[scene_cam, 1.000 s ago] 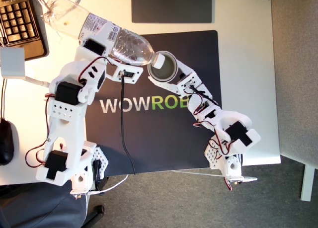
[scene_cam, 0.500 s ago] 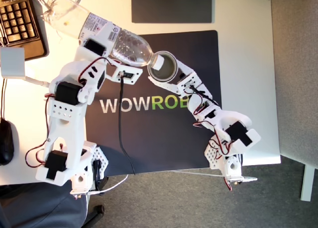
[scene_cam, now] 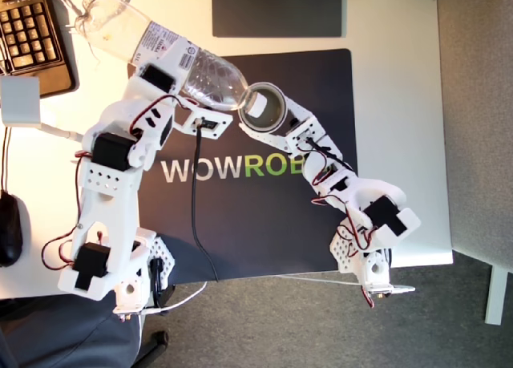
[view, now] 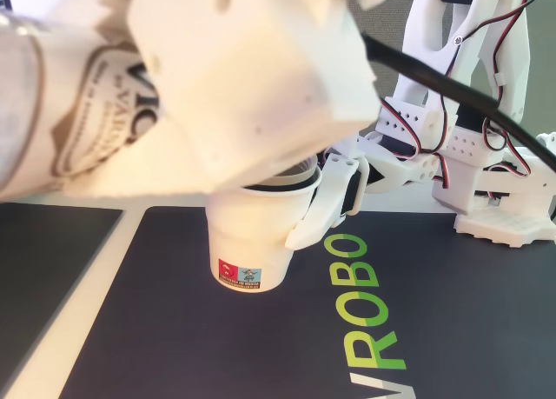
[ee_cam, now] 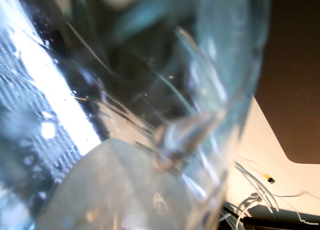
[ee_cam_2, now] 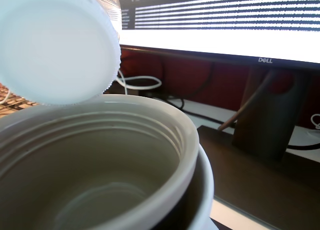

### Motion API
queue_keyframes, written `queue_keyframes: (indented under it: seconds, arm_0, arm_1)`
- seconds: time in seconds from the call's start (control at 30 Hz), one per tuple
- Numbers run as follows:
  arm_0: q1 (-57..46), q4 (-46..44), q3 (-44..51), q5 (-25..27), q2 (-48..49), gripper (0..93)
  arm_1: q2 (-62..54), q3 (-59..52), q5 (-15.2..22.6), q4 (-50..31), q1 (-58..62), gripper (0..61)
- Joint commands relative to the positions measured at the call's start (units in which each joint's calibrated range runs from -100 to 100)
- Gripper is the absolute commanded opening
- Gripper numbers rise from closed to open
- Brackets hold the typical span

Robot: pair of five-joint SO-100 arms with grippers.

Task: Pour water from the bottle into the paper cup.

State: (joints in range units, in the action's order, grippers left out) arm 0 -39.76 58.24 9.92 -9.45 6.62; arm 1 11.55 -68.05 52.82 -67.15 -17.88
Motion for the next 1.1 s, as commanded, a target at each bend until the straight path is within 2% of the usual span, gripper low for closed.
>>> queue_keyframes:
  seconds: [0.0,1.07]
  arm_0:
    - [-0.4,-0.1,5.8,-0.3,4.4,0.0]
    - [-0.2,0.0,5.2,-1.1,5.0,0.0]
  arm_1:
    - [-4.9,0.2,0.0,-2.3,-0.5,0.2]
    - [-5.0,0.2,0.1,-2.1,-0.3,0.2]
